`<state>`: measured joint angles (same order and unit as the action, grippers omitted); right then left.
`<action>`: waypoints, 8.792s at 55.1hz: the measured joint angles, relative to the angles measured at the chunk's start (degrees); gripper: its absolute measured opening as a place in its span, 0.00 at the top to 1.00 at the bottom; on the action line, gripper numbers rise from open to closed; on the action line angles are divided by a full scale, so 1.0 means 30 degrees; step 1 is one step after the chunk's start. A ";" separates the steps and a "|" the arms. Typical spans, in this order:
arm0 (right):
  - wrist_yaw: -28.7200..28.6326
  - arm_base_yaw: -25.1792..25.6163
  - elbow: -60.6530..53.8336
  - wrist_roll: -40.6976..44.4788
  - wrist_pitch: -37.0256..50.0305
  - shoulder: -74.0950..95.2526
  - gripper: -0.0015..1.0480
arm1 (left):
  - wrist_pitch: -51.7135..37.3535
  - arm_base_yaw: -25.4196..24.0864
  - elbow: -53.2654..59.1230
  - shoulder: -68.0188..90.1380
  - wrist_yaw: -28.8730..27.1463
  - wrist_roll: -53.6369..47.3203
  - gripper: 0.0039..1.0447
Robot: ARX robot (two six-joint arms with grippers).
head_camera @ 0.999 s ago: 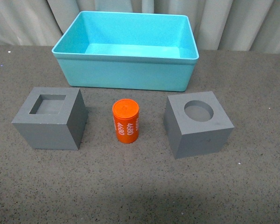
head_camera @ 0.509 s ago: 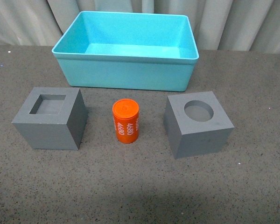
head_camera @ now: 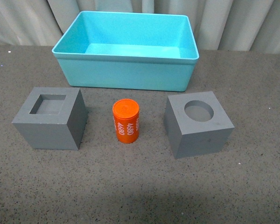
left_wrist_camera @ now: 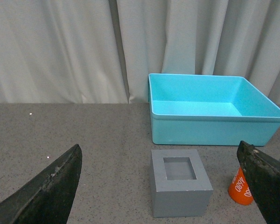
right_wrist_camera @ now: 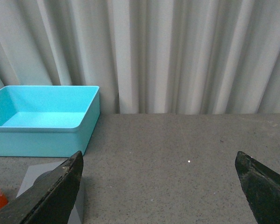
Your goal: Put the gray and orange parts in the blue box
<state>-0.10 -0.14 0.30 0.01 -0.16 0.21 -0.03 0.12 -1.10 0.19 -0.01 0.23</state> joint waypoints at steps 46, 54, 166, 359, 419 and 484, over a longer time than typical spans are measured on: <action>0.0794 -0.5428 1.5293 -0.0466 0.0503 3.2115 0.09 | 0.0000 0.0000 0.0000 -0.0007 -0.0007 0.0000 0.06; 0.0648 -0.5909 1.6655 -0.0845 -0.0503 3.3929 0.09 | 0.0000 0.0000 0.0000 0.0000 -0.0007 0.0000 0.06; 0.0342 -0.6149 2.9383 -0.6645 -0.1384 4.0421 0.83 | 0.0000 0.0000 0.0000 -0.0007 -0.0007 0.0000 0.06; 0.5676 -0.6594 1.4047 0.0240 0.9435 2.8931 0.09 | -0.1719 0.0801 -1.5263 3.4716 0.0554 0.2339 0.52; 0.5697 -0.6586 1.4047 0.0240 0.9435 2.8931 0.09 | -0.1778 0.2849 -2.6447 3.7470 -0.0022 0.1785 0.83; 0.5683 -0.6594 1.4047 0.0240 0.9435 2.8931 0.09 | -0.4029 0.2521 -2.2272 3.4337 -0.1931 0.3687 0.06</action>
<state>16.95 -19.92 42.44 0.73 28.14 87.00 -12.12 7.68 -67.92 103.20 -5.80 11.29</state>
